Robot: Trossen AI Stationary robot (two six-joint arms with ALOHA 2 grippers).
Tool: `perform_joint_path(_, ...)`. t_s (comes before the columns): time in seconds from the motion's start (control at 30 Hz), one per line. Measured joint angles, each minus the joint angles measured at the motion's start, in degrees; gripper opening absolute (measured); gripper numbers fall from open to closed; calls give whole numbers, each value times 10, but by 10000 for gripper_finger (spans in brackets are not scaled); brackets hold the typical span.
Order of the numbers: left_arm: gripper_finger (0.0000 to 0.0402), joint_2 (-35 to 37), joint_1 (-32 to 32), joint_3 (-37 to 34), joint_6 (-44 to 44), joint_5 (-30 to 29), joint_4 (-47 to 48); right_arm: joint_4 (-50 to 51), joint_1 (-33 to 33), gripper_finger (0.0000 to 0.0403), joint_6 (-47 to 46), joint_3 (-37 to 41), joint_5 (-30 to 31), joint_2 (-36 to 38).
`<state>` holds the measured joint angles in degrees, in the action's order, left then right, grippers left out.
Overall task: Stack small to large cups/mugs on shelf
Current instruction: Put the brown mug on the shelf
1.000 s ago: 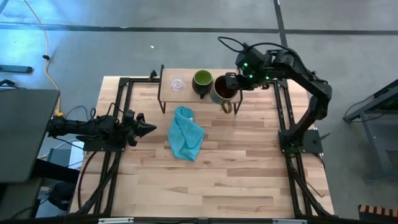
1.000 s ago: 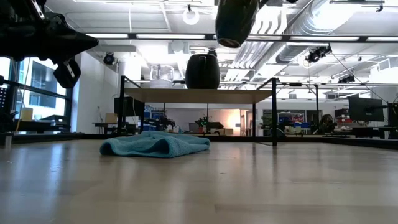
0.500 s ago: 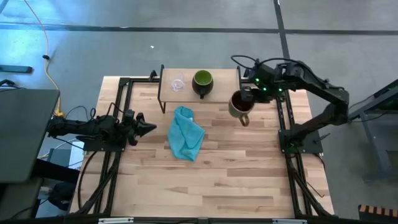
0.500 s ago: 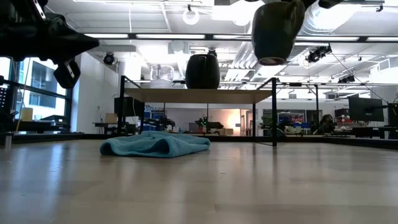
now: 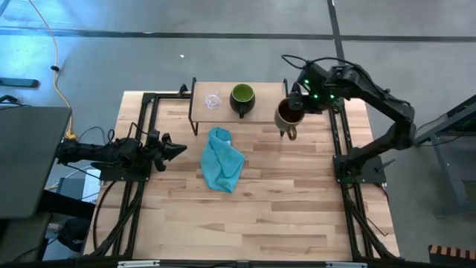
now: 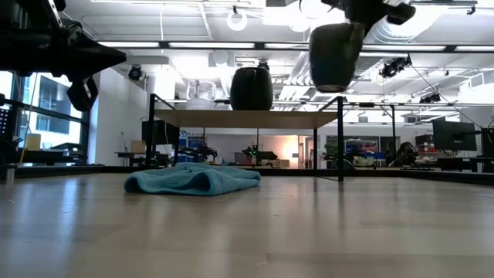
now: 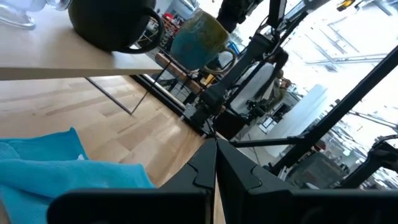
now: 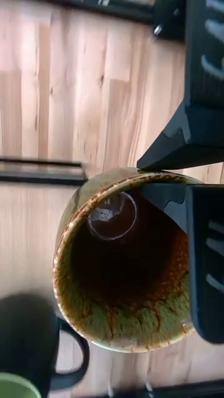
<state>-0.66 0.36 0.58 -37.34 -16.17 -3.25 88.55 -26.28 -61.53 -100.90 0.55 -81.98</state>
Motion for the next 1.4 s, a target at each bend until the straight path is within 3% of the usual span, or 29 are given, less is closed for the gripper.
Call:
perform_joint_path(0.77,1,0,0,0,-19,0,0,-90,-78,0,76,-10,-40,-28)
perform_joint_path(0.9,1,0,0,0,-19,0,0,-64,-89,0,92,-62,-41,-56)
perform_joint_path(1.07,1,0,0,0,-19,0,0,12,-102,0,123,-182,-43,-125)
perform_joint_path(1.2,1,0,0,0,-20,0,0,11,-111,0,140,-254,-52,-170)
perform_joint_path(1.4,1,0,0,0,-20,1,0,16,-124,0,157,-276,-73,-203)
